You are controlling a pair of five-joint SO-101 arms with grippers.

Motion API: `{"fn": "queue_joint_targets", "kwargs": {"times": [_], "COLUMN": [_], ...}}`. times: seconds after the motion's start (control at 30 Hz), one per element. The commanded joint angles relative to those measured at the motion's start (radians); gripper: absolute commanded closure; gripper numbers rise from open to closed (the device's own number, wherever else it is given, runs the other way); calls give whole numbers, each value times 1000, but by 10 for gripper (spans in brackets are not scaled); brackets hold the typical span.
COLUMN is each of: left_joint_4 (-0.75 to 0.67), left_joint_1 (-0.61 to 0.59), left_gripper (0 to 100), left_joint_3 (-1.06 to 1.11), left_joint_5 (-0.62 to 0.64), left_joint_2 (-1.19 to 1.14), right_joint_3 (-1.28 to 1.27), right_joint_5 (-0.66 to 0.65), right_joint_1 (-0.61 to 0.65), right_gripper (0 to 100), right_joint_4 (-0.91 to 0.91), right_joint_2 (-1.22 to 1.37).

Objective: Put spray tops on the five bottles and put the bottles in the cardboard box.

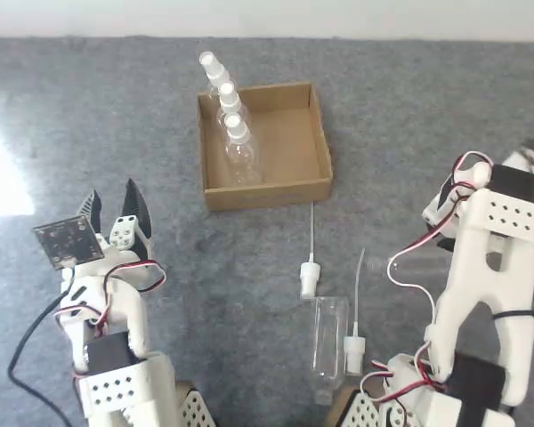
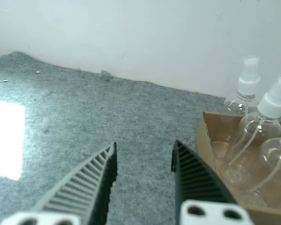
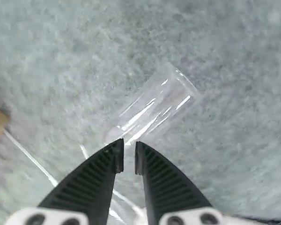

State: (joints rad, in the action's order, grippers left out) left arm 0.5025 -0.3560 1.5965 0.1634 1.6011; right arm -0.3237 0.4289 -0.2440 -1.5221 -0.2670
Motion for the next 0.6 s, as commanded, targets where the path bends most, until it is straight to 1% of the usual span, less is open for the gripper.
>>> {"fn": "queue_joint_targets", "kwargs": {"times": [0.0, 0.1, 0.2, 0.27, 0.57], "left_joint_4": [-28, -28, -28, -28, -28], "left_joint_1": [-6, -6, -6, -6, -6], "left_gripper": [819, 819, 819, 819, 819], "left_joint_3": [-13, -13, -13, -13, -13], "left_joint_5": [-12, -12, -12, -12, -12], "left_joint_2": [-6, -6, -6, -6, -6], "right_joint_3": [52, 52, 52, 52, 51], "right_joint_5": [-267, -462, -591, -635, -848], "right_joint_1": [-2, -2, -2, 5, 116], "right_gripper": [993, 993, 993, 993, 992], "right_joint_4": [-10, -10, -8, -7, -7], "right_joint_2": [-56, -56, -56, -56, -44]}}
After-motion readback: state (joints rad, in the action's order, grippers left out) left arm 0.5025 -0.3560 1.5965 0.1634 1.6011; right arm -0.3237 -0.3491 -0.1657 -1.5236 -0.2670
